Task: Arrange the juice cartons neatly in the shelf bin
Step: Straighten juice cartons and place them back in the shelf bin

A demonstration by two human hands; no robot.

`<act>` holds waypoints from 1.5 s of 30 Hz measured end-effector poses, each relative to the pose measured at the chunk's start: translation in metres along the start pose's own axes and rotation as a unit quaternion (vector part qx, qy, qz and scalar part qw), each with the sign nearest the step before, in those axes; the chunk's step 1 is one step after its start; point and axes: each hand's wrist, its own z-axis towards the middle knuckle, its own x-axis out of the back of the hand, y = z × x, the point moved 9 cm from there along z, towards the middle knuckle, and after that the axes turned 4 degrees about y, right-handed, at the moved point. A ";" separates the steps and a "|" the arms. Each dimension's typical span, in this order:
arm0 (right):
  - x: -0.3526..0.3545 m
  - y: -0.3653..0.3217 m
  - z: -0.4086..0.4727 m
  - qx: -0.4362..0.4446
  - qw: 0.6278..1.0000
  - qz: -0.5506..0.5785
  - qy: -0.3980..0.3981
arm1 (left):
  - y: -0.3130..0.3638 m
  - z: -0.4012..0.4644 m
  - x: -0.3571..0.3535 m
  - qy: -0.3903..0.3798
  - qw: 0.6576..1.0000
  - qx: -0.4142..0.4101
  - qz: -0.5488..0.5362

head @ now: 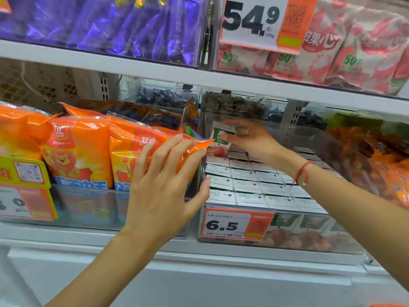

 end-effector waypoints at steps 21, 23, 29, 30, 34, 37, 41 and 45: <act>-0.040 0.035 0.032 -0.022 0.960 -0.255 -0.118 | 0.000 0.000 0.001 0.014 1.000 0.000 -0.007; -0.045 0.040 0.036 -0.051 0.950 -0.263 -0.157 | 0.000 0.000 0.001 0.016 1.000 0.000 -0.006; -0.048 0.039 0.045 -0.067 0.930 -0.284 -0.224 | 0.000 -0.001 0.000 0.020 1.000 -0.001 -0.003; -0.048 0.039 0.044 -0.065 0.925 -0.293 -0.234 | 0.000 -0.001 0.000 0.021 1.000 -0.001 -0.003; -0.048 0.038 0.043 -0.030 0.926 -0.304 -0.221 | 0.000 -0.001 0.000 0.017 1.000 0.001 -0.002; -0.035 0.025 0.042 0.009 0.954 -0.260 -0.147 | 0.000 -0.001 0.000 0.012 1.000 0.003 -0.003; 0.000 0.000 0.027 0.024 0.985 -0.172 -0.019 | 0.001 0.000 0.001 0.009 1.000 0.006 -0.007; 0.028 -0.031 -0.026 0.063 0.991 -0.103 0.060 | 0.001 0.000 0.001 -0.013 1.000 0.008 -0.009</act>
